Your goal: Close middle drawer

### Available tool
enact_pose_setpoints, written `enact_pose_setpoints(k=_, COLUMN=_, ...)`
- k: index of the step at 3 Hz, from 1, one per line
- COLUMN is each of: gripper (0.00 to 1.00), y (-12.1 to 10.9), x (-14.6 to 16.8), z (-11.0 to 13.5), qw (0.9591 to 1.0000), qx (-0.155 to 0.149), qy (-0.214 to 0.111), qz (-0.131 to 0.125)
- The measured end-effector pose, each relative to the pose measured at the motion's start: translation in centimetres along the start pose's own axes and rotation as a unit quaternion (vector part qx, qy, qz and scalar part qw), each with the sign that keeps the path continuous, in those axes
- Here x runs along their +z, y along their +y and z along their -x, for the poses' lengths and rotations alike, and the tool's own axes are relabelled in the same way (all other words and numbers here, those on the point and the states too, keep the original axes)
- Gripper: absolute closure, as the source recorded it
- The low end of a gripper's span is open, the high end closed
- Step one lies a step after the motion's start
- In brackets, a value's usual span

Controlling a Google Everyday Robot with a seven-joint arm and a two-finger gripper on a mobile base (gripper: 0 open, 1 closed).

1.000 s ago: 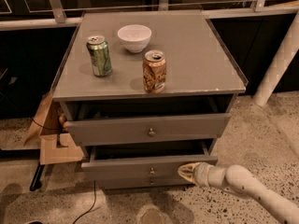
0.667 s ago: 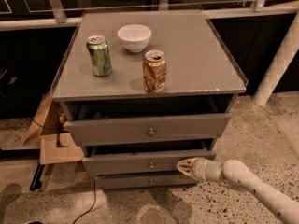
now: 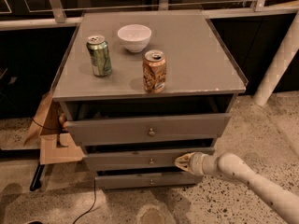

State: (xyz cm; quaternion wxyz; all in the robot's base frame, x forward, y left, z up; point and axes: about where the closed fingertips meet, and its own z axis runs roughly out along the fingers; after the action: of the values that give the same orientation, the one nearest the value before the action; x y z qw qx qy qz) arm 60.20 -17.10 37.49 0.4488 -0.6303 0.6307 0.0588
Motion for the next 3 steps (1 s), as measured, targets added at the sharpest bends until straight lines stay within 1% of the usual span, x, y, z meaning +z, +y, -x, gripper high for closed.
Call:
enact_pose_setpoints(k=1, gripper=1.0, y=-0.1, x=0.0, z=0.1, qw=1.0, qx=-0.004, qy=0.004, qz=0.004)
enact_pose_setpoints(k=2, gripper=1.0, y=1.4, x=-1.2, z=0.8, qw=0.9991, qx=0.01, qy=0.003, qz=0.04)
enact_pose_setpoints(k=3, gripper=1.0, y=4.5, x=-4.1, z=2.0, qw=0.9953, qx=0.039, qy=-0.009, qz=0.088)
